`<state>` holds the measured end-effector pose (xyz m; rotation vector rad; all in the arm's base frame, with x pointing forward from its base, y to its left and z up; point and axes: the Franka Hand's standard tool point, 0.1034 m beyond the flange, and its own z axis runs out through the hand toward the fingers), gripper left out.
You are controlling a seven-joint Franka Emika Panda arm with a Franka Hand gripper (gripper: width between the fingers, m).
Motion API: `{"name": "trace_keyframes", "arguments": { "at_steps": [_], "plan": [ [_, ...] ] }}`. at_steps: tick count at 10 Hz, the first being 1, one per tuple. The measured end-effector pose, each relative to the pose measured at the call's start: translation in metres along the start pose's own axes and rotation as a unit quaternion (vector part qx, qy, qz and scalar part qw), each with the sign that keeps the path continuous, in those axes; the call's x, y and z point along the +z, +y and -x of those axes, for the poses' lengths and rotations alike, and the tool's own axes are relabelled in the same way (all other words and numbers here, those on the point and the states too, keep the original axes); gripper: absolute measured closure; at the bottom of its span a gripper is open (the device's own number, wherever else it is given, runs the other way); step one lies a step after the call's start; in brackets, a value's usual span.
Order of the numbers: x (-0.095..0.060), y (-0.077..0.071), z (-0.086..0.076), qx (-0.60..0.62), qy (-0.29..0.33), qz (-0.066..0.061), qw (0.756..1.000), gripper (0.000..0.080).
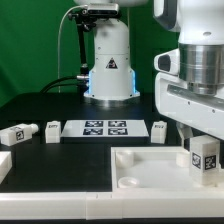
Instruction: Assemble one leg
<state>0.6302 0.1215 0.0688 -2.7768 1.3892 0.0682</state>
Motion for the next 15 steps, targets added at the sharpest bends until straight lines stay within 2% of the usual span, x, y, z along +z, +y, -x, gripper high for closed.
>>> {"name": "trace_keyframes", "arguments": {
  "at_steps": [3,6,10,11,14,15],
  "plan": [
    [-0.0024,0.0007,-0.0043,-0.196,0.0,0.001,0.981,0.0153],
    [-0.0027,0.0007,-0.0043,-0.348,0.0,0.001,0.937,0.0151],
    [0.0017,0.0065,-0.0002,-0.52,-0.001,0.002,0.854,0.0151],
    [0.0018,0.0072,-0.0013,-0.57,-0.001,0.004,0.821,0.0151],
    [0.0017,0.0063,-0.0022,-0.571,0.0,0.004,0.821,0.0151],
    [0.0018,0.0063,-0.0022,-0.571,0.0,0.004,0.821,0.0285]
  ]
}}
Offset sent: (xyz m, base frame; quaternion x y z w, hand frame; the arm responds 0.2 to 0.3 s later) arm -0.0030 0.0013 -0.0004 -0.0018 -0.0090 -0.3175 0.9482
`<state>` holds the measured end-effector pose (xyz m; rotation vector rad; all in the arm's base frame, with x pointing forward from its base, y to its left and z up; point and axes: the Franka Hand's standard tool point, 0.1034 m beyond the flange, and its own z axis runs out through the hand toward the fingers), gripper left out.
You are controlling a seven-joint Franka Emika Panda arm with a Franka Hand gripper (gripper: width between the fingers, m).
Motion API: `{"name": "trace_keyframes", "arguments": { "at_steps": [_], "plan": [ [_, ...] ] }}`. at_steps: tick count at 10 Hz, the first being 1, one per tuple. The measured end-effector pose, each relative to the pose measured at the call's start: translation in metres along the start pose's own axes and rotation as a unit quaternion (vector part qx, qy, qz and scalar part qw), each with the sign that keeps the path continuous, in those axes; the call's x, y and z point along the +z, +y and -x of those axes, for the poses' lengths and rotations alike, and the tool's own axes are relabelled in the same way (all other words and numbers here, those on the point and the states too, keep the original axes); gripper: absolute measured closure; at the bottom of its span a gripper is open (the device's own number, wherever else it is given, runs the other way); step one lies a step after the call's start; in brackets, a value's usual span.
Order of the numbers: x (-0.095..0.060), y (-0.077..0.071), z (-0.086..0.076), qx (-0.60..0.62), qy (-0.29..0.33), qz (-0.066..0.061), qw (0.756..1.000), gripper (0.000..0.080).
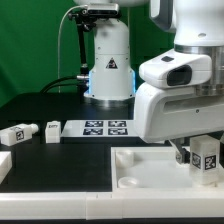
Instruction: Assemble one leg
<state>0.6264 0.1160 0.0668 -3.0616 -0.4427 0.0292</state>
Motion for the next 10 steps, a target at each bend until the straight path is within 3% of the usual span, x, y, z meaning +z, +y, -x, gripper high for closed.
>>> {"name": "trace_keyframes", "arguments": {
  "at_steps": [1,2,5,6,10],
  "plan": [
    [0.0002,0.0,0.0001,0.0,0.0,0.0,1.0,0.0423],
    [0.0004,0.0,0.0002,0.0,0.0,0.0,1.0,0.0511],
    [0.0006,-0.0003,0.0002,0.038,0.0,-0.001,0.999,0.0511],
    [0.0005,-0.0018,-0.0001,0.105,0.001,-0.003,0.995,0.0511],
    [0.0013,-0.0036,0.0002,0.368,0.001,-0.003,0.93,0.0509]
  ]
}}
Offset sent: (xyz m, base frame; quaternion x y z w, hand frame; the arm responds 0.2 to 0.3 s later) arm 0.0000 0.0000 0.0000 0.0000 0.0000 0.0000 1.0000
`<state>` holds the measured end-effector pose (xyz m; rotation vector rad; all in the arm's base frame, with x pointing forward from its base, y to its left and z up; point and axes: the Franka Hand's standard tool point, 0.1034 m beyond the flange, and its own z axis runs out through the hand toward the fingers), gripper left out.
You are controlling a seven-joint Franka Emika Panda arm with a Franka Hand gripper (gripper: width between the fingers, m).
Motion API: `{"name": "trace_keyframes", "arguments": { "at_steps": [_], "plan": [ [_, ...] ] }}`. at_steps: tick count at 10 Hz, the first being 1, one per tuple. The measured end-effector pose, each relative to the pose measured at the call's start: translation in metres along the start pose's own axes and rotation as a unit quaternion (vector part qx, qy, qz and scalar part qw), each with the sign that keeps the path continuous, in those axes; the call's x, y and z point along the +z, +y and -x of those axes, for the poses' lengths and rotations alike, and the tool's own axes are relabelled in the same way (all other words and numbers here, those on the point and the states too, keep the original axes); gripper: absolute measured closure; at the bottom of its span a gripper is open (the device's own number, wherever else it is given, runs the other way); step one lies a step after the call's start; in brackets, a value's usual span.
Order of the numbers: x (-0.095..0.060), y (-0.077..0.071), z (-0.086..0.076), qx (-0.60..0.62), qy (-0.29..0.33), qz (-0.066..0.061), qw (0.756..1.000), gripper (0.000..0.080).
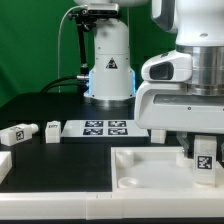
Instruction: Assemble one leg
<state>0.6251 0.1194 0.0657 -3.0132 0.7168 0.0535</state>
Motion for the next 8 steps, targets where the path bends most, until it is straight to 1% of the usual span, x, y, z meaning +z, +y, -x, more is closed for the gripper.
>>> {"name": "trace_keyframes", "arguments": {
  "at_steps": [1,3,4,5,6,8],
  "plan": [
    [0.0,-0.0006,0.0004,0.046,0.0,0.0,0.999,0.0509],
    [0.0014,-0.0022,0.0004,0.183,0.007,0.0,0.983,0.0509],
    [0.0016,-0.0025,-0.0002,0.231,0.012,-0.002,0.973,0.0509],
    [0.0015,-0.0028,-0.0003,0.296,0.011,-0.005,0.955,0.0509],
    [0.0014,-0.0026,-0.0007,0.328,0.01,-0.006,0.945,0.0509],
    [0.0014,-0.0029,-0.0005,0.35,0.007,-0.009,0.937,0.0509]
  ]
}}
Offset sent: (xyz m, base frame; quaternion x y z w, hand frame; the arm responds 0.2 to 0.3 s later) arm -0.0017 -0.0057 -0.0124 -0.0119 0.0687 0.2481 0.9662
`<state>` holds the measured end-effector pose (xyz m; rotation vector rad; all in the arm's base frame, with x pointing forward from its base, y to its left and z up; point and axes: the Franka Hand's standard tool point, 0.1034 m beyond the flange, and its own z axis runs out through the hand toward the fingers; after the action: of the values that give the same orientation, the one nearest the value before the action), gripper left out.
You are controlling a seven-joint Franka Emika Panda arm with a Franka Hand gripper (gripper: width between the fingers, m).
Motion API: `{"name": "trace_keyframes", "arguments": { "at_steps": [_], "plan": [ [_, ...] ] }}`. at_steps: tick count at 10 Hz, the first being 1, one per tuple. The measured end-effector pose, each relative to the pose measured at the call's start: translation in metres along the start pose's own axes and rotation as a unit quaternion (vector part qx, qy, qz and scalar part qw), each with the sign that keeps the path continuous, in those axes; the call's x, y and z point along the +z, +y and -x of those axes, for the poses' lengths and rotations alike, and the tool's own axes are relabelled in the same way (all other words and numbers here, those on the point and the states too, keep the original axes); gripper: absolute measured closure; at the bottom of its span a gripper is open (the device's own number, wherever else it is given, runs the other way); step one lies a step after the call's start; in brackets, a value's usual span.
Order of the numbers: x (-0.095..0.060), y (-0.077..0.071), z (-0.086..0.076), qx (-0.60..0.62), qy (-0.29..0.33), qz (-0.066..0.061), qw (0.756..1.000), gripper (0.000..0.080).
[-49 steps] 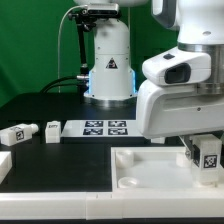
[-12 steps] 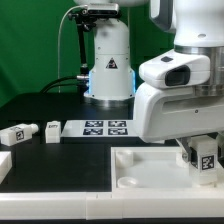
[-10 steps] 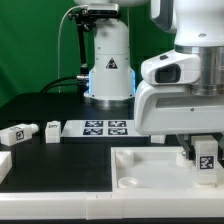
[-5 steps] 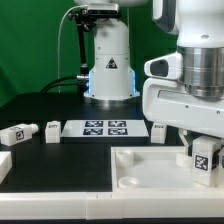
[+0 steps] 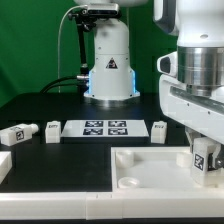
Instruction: Assemble one leg
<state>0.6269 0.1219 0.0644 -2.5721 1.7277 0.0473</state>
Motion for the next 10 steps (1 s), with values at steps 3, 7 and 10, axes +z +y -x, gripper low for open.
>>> {"name": "trace_keyframes", "arguments": {
  "at_steps": [3,7,10],
  "plan": [
    [0.0006,0.0002,0.0005,-0.036,0.0,0.0,0.999,0.0214],
    [0.0006,0.0001,0.0014,-0.197,0.001,0.001,0.98,0.0153],
    [-0.0021,-0.0005,-0.0013,-0.393,0.002,0.001,0.92,0.015]
  ]
}}
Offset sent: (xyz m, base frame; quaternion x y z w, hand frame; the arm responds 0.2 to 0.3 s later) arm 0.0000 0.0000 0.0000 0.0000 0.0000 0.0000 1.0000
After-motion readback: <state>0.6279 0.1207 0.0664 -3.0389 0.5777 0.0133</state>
